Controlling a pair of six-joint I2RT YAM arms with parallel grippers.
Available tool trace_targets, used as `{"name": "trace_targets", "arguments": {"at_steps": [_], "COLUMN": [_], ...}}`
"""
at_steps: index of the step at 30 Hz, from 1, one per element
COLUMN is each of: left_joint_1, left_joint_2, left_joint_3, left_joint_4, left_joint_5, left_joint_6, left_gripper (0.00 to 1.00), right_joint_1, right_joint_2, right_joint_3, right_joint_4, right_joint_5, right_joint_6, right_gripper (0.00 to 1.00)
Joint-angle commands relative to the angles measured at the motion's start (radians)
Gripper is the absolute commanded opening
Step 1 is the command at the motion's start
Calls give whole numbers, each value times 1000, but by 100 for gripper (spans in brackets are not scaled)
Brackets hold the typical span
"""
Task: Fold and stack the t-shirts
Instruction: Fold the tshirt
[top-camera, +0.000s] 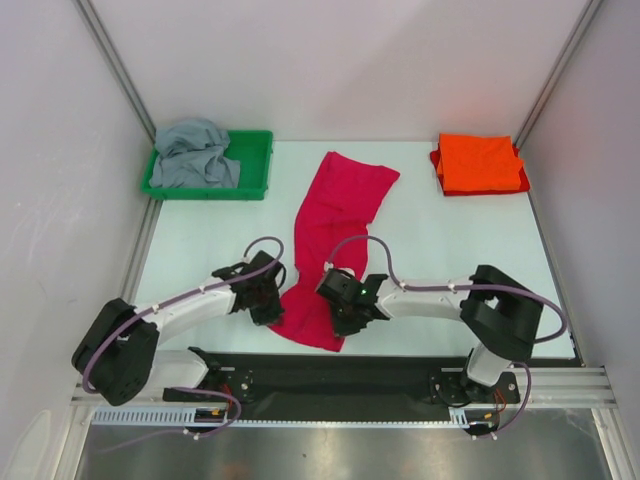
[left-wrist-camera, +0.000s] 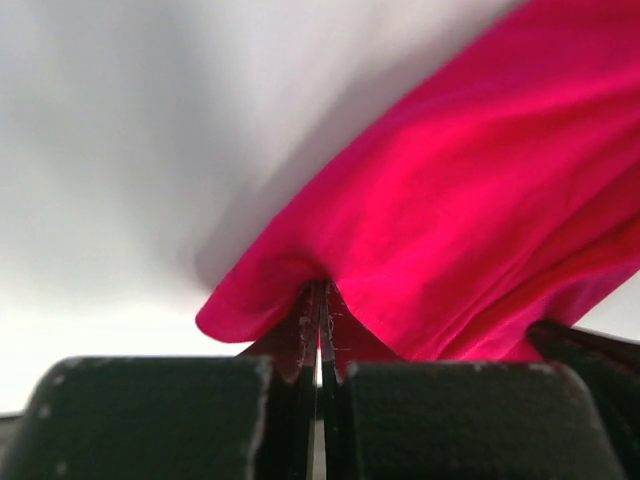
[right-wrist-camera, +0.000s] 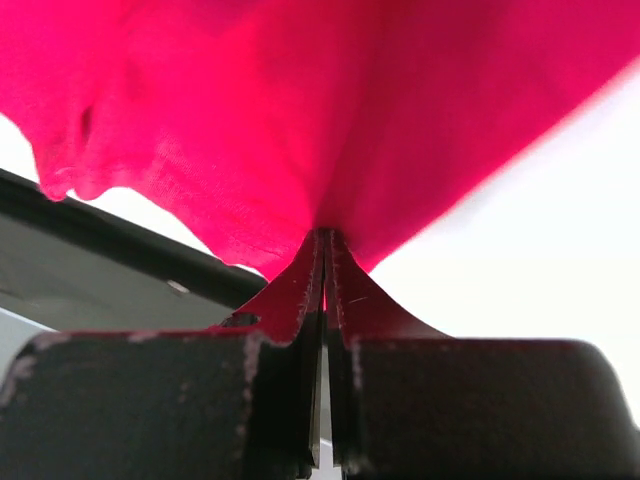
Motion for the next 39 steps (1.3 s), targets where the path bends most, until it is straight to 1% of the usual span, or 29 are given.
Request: {"name": "trace_targets", "arguments": {"at_steps": [1, 3, 4, 7, 10, 13, 14, 15, 16, 17, 18, 19, 20, 22, 23, 25, 26, 28, 29, 30, 31, 33, 35, 36, 39], "left_joint_1": [-133, -182, -226, -292, -317, -351, -359, -363, -363, -363, -363, -363, -363, -362, -356, -323, -308, -264, -242, -219, -173, -114, -84, -64, -46], "left_joint_2": [-2, -5, -6, -31, -78, -154, -175, -222, -246, -275, -301, -356, -380, -436, -447, -468, -473, -485, -493, -499, -500, -505, -497, -482, -459], "left_joint_3": [-47, -56, -60, -64, -58, -41, -32, -12, -3, 9, 28, 37, 49, 62, 65, 60, 54, 17, 5, -19, -32, -66, -78, -90, -116], "left_joint_4": [-132, -126, -129, -148, -182, -217, -240, -275, -296, -319, -358, -374, -377, -401, -415, -444, -452, -443, -437, -423, -412, -371, -342, -333, -297], "left_joint_5": [21, 28, 28, 5, -17, -24, -29, -63, -72, -87, -109, -115, -115, -132, -133, -120, -106, -71, -60, -49, -40, 9, 31, 38, 70], "left_joint_6": [-186, -258, -281, -355, -378, -392, -395, -384, -370, -361, -350, -341, -327, -312, -313, -301, -298, -275, -263, -231, -215, -177, -154, -140, -115], "left_gripper": [0, 0, 0, 0, 0, 0, 0, 1, 4, 7, 12, 28, 33, 41, 43, 47, 47, 47, 47, 47, 46, 45, 45, 45, 44], "right_joint_1": [-9, -18, -24, -30, -33, -32, -32, -35, -36, -44, -68, -82, -96, -124, -132, -150, -156, -178, -182, -185, -185, -185, -194, -194, -195], "right_joint_2": [-90, -133, -169, -222, -292, -380, -433, -458, -481, -510, -560, -588, -613, -666, -677, -708, -717, -739, -742, -743, -746, -748, -746, -745, -748], "right_joint_3": [-87, -116, -130, -165, -171, -165, -159, -146, -139, -136, -147, -158, -170, -211, -222, -253, -266, -321, -345, -365, -386, -446, -505, -521, -576], "right_joint_4": [-160, -176, -187, -190, -219, -255, -268, -277, -308, -321, -331, -326, -317, -285, -279, -283, -283, -247, -225, -189, -171, -116, -76, -31, 61], "right_joint_5": [0, 1, 0, -37, -40, -54, -55, -52, -48, -43, -55, -72, -106, -137, -155, -158, -163, -192, -228, -239, -244, -265, -298, -310, -341], "right_joint_6": [-20, -32, -40, -72, -73, -41, -31, -18, 5, 20, 34, 58, 69, 106, 117, 132, 141, 154, 172, 180, 189, 204, 221, 241, 285], "right_gripper": [0, 0, 0, 1, 2, 6, 11, 14, 18, 24, 26, 29, 36, 42, 46, 49, 54, 56, 56, 56, 56, 54, 52, 52, 49]}}
